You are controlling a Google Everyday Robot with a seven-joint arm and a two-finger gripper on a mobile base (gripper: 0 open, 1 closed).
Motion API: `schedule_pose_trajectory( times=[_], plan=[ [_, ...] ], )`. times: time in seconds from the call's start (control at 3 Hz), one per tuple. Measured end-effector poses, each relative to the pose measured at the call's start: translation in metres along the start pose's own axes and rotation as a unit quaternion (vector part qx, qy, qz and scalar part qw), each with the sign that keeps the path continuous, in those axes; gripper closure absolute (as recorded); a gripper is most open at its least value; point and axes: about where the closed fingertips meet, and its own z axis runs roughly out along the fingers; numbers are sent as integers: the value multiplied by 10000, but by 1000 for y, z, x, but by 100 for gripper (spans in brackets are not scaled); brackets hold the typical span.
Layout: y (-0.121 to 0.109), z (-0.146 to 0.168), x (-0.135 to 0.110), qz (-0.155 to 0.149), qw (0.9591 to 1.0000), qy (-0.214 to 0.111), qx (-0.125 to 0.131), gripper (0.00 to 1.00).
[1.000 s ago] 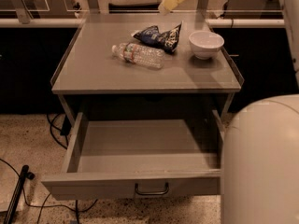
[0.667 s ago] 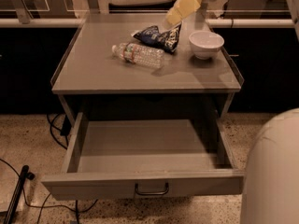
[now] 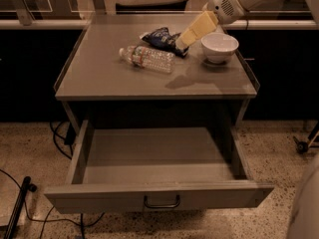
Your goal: Place water bottle into top drawer
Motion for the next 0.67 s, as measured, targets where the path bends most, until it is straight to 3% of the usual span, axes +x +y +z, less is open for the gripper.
schedule_pose_trajectory(
  times=[0.33, 0.67],
  plan=[
    [14, 7, 18, 156, 9998, -11, -130, 0],
    [24, 18, 20, 92, 9996, 43, -259, 0]
  ],
)
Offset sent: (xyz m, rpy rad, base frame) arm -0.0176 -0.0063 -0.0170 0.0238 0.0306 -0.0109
